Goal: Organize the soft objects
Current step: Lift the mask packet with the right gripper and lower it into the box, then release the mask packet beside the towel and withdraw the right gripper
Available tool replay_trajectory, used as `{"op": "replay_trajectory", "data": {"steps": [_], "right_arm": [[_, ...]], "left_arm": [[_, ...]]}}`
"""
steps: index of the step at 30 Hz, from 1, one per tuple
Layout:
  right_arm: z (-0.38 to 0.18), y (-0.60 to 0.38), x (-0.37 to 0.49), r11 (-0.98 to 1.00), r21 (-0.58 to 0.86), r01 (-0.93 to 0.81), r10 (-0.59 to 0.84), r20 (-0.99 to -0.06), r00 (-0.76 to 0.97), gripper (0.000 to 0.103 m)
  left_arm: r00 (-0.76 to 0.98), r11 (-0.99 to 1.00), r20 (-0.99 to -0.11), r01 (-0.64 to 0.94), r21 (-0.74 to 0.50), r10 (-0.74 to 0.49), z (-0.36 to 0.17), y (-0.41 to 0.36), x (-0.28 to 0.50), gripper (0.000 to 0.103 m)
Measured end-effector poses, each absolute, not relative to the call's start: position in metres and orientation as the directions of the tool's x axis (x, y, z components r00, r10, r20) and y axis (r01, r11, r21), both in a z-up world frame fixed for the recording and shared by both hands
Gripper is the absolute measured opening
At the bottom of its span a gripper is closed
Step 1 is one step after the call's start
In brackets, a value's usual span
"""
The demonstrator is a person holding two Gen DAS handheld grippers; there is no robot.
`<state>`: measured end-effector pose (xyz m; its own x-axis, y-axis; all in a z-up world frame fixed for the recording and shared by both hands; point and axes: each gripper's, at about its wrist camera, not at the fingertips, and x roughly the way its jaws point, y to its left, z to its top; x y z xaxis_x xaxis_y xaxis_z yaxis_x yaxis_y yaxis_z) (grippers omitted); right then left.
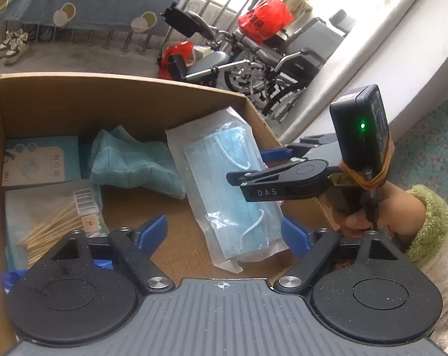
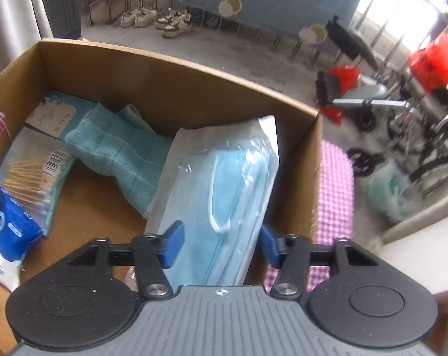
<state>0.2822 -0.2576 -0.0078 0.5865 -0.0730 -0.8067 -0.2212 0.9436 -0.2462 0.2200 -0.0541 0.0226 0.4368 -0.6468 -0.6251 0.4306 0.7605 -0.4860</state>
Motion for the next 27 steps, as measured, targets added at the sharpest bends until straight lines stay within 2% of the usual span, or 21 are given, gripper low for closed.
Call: {"op": "replay_trajectory", "data": {"steps": [2, 4, 11, 18, 23, 27], "right_arm": [[-0.002, -0.249, 0.279, 0.903, -0.369, -0.220, -0.145, -0.744, 0.652, 0.068], [0.008, -0.243, 0.272, 0.882, -0.425, -0.203, -0.175, -0.697, 0.696, 0.068], [0.042, -0.242, 0.265, 0.910, -0.373, -0.181, -0.129, -0.670, 0.731, 0.068], [0.097, -0.253, 0.209, 0.967, -0.205, -0.150, -0.009, -0.620, 0.785, 0.068], [0.132, -0.270, 0.151, 0.989, 0.014, -0.148, 0.129, -0.570, 0.812, 0.076], [0.138, -0.284, 0.102, 0.973, 0.172, -0.152, 0.221, -0.522, 0.824, 0.077]], "left_arm": [[0.463, 0.766, -0.611, 0.437, -0.472, -0.642, 0.029, -0.044, 0.212, 0.098], [0.494, 0.774, -0.597, 0.442, -0.454, -0.632, 0.036, -0.036, 0.205, 0.101], [0.588, 0.804, -0.549, 0.402, -0.439, -0.594, 0.052, 0.008, 0.178, 0.103], [0.662, 0.826, -0.510, 0.339, -0.450, -0.549, 0.057, 0.054, 0.143, 0.103], [0.669, 0.821, -0.502, 0.314, -0.477, -0.548, 0.052, 0.074, 0.118, 0.103], [0.641, 0.813, -0.522, 0.313, -0.491, -0.563, 0.043, 0.074, 0.105, 0.103]]}}
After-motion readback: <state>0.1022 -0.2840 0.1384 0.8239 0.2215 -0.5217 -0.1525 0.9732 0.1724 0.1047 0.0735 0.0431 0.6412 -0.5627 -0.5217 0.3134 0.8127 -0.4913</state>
